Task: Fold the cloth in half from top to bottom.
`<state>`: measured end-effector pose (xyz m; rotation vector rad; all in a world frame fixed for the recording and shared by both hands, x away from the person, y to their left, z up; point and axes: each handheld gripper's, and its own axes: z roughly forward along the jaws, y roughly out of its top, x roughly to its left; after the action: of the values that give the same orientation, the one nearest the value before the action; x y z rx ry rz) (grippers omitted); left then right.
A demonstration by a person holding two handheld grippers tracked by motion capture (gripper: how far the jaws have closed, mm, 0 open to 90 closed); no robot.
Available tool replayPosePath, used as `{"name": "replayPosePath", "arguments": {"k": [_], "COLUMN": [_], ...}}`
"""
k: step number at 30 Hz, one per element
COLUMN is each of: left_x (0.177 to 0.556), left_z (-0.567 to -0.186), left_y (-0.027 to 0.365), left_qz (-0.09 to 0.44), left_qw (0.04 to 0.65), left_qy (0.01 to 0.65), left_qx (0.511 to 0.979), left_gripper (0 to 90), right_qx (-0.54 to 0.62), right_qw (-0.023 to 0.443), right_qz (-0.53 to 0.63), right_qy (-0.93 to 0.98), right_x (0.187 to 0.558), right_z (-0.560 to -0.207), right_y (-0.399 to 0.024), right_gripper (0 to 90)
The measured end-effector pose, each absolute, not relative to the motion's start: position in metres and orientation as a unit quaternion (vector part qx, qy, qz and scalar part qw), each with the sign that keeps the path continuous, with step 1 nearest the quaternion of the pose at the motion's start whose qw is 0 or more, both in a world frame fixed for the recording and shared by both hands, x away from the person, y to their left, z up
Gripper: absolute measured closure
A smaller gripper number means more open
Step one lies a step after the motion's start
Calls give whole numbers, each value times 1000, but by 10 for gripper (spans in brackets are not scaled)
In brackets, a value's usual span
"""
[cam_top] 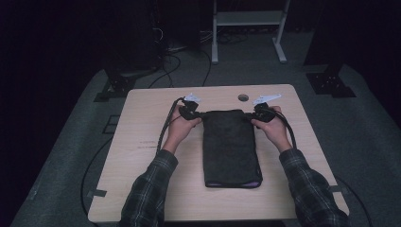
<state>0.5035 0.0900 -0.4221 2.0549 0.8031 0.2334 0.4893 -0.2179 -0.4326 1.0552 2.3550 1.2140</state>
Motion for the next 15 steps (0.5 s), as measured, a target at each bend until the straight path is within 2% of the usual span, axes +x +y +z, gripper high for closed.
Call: {"name": "replayPosePath", "arguments": {"k": [8, 15], "left_x": [477, 452], "left_z": [-406, -400], "left_y": [94, 99], "left_qz": [80, 60], "left_qw": [471, 484], "left_qy": [275, 260], "left_qx": [834, 833], "left_gripper": [836, 837], "right_qx": [346, 331], "right_qw": [139, 131], "right_qz": [456, 478], "right_qy": [808, 803], "right_x": [461, 430], "right_z": [-426, -424], "right_y": [-231, -239], "right_gripper": [778, 778]}}
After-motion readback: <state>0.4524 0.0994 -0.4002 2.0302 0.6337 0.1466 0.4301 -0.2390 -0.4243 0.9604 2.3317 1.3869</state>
